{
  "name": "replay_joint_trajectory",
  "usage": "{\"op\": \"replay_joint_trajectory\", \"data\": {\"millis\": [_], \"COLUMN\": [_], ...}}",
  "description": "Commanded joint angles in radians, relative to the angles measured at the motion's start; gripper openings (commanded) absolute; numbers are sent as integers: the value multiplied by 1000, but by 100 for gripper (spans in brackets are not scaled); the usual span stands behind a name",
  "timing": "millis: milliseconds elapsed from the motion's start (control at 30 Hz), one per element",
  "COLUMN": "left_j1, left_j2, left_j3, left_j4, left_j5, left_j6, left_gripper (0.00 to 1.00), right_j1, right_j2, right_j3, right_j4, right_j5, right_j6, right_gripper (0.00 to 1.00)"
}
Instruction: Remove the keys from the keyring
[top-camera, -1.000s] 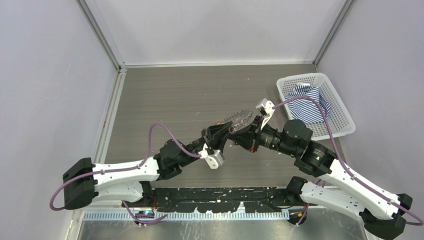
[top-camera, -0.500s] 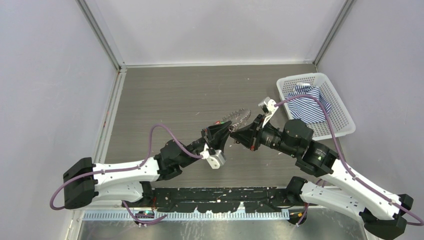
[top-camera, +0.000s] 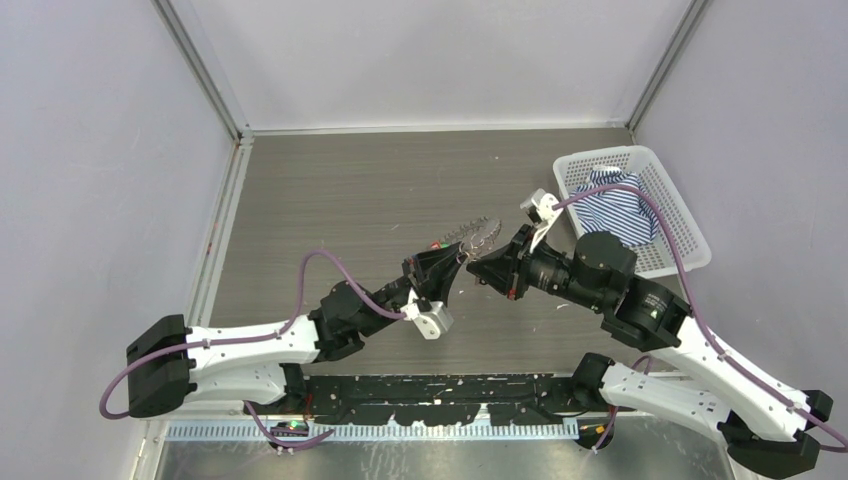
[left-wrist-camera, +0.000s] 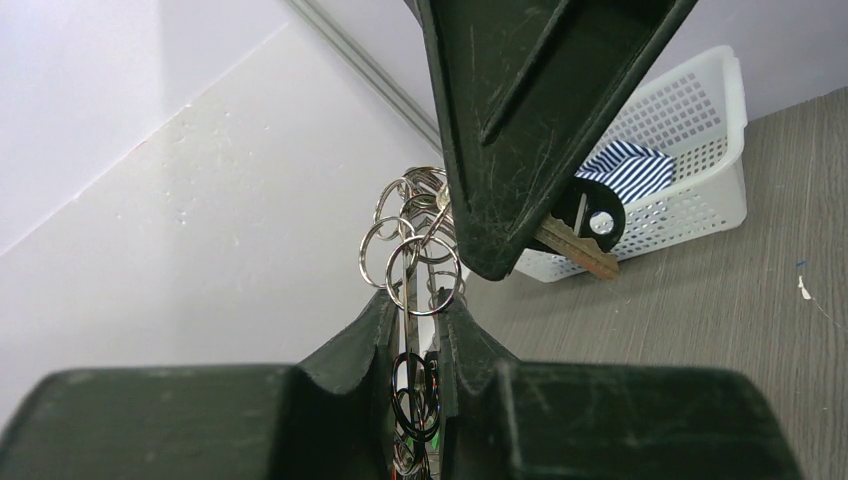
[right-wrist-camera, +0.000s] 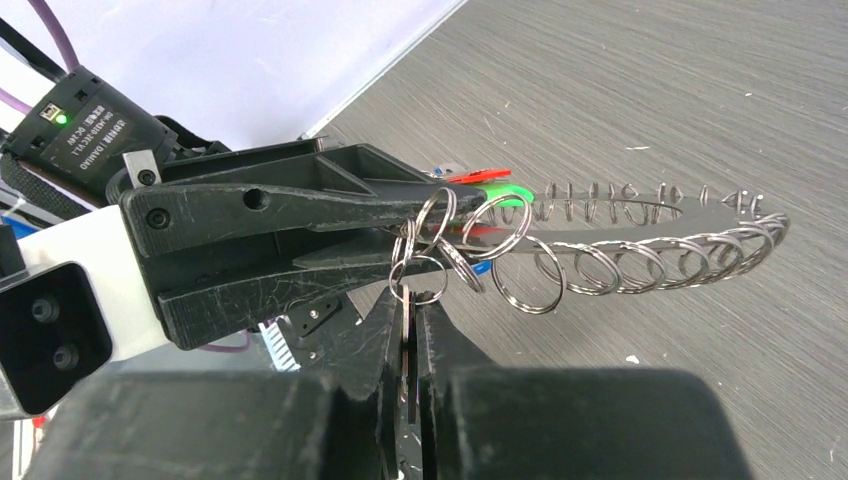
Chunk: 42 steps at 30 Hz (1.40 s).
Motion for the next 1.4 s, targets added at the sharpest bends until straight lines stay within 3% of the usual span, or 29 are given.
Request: {"op": "replay_joint_trajectory", "data": {"millis": [0,367,800,1200,1367], "left_j1": [-5,-5,-3,3,7], "left_j2": [-32,-63,-85,-110,-111], "left_j3": [2,-4,-5,-23,-30], "left_j4": [92,83,91,125,125], "left_j5": [9,0,2,9,20], "left_j6": [8,-28,-65,-135,-158], "left_gripper": [0,0,0,0,0], "right_j1": [-2,-2,-1,0,0], "right_j2": [21,99,177,162,183], "right_j3": [54,181,181,161,144], "right_j4": [-56,-267,-321,-322,-305], "right_j5": [-7,36,-57,167,120], "right_j6": [-48,-195,-236,-252,-246], "right_gripper": [6,1,1,1,1]}}
